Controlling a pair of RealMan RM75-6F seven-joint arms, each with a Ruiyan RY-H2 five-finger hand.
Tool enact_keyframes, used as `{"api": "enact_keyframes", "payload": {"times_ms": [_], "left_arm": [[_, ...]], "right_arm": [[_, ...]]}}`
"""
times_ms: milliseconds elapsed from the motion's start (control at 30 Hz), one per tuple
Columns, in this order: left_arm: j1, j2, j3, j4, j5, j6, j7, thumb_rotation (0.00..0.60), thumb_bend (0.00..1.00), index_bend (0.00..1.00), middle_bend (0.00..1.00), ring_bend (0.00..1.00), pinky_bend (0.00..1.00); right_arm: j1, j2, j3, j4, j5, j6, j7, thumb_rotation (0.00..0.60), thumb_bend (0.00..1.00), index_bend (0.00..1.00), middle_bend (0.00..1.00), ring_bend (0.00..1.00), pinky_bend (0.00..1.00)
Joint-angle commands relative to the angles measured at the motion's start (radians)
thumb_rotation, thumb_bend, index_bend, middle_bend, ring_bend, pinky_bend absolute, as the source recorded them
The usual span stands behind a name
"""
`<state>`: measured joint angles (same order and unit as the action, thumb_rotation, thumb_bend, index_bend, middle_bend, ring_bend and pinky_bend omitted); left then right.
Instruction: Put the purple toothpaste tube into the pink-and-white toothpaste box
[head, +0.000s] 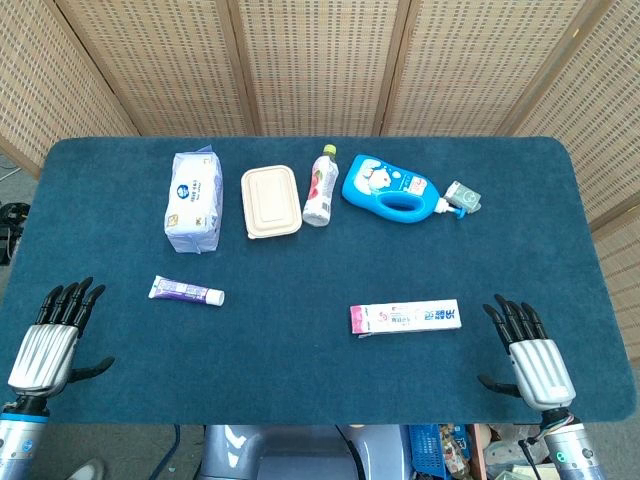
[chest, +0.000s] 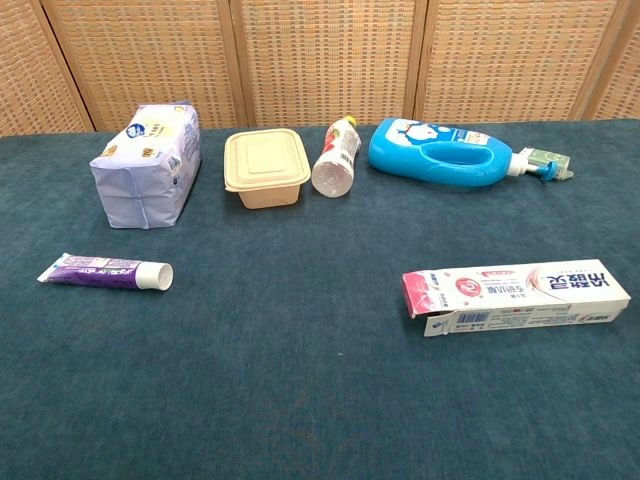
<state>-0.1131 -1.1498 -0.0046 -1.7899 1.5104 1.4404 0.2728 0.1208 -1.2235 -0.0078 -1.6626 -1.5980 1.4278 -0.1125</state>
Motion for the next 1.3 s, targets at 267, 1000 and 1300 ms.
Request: {"api": "enact_keyframes", "payload": {"times_ms": [267, 1000, 1300], "left_arm": [[0.002, 0.002, 0.004, -0.004, 0.012, 0.008, 0.003, 0.600, 0.00, 0.00, 0.00, 0.00, 0.00], [-0.005, 0.004, -0.005, 0.003, -0.020, -0.012, 0.005, 0.600, 0.00, 0.00, 0.00, 0.00, 0.00], [-0.024, 0.011, -0.037, 0.013, -0.061, -0.028, 0.012, 0.600, 0.00, 0.02, 0.00, 0.00, 0.00]], "right_arm": [[-0.003, 0.003, 0.002, -0.001, -0.001, 0.008, 0.015, 0.600, 0.00, 0.04, 0.00, 0.00, 0.00], [-0.004, 0.005, 0.004, -0.002, 0.004, 0.007, 0.003, 0.600, 0.00, 0.04, 0.00, 0.00, 0.00], [-0.004, 0.006, 0.005, 0.001, 0.013, -0.001, 0.007, 0.600, 0.00, 0.04, 0.00, 0.00, 0.00]]}}
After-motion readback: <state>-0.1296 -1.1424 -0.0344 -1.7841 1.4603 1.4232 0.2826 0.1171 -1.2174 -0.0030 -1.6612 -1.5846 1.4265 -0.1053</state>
